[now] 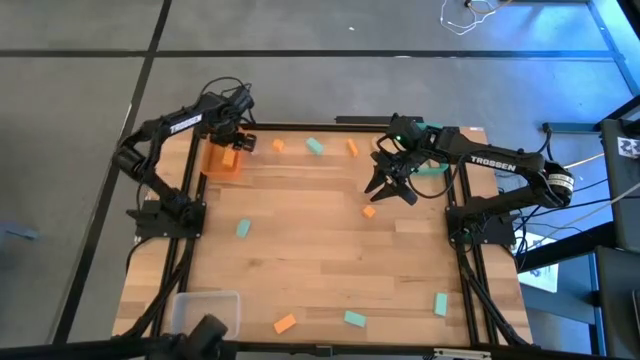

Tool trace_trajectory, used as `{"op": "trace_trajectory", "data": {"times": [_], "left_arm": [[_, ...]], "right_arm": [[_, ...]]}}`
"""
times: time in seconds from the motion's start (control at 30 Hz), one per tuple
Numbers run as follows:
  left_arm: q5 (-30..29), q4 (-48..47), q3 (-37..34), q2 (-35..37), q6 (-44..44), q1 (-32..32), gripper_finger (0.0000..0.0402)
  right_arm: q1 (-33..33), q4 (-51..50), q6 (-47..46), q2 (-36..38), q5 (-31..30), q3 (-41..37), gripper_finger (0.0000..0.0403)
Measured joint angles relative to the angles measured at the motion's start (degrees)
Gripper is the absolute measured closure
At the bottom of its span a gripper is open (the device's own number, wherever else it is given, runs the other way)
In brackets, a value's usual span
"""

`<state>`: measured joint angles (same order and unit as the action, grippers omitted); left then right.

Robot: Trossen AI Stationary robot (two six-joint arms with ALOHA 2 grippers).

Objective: Sort & place blocks by color
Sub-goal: Put the blue block into the transparent bin

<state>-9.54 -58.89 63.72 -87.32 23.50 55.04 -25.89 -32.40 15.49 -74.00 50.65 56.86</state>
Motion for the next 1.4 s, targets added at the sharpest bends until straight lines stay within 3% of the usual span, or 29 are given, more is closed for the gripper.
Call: {"op": "trace_trajectory", "data": {"times": [0.37, 0.6, 0.87, 1.17, 1.4], "left_arm": [[6.32, -17.73, 0.04, 8.52, 18.21, -17.70, 0.0243], [14.06, -19.56, 0.04, 8.53, 27.55, -32.34, 0.0243], [14.92, -16.38, 0.04, 8.14, 39.86, -45.44, 0.0243], [10.57, -15.76, 0.04, 7.26, 55.22, -55.53, 0.0243], [9.25, -15.46, 0.02, 3.79, 57.16, -59.77, 0.0243]], "right_arm": [[-0.02, 0.01, 0.00, 0.00, 0.00, 0.00, 0.0243], [-0.01, 0.02, 0.02, 0.00, 0.00, 0.00, 0.0244], [0.00, 0.01, 0.02, -0.02, 0.01, 0.00, 0.0244], [-0.02, 0.01, 0.22, -0.02, 0.04, 0.00, 0.0244], [-0.02, 0.00, 1.30, -0.02, 0.04, 0.00, 0.0244]]}}
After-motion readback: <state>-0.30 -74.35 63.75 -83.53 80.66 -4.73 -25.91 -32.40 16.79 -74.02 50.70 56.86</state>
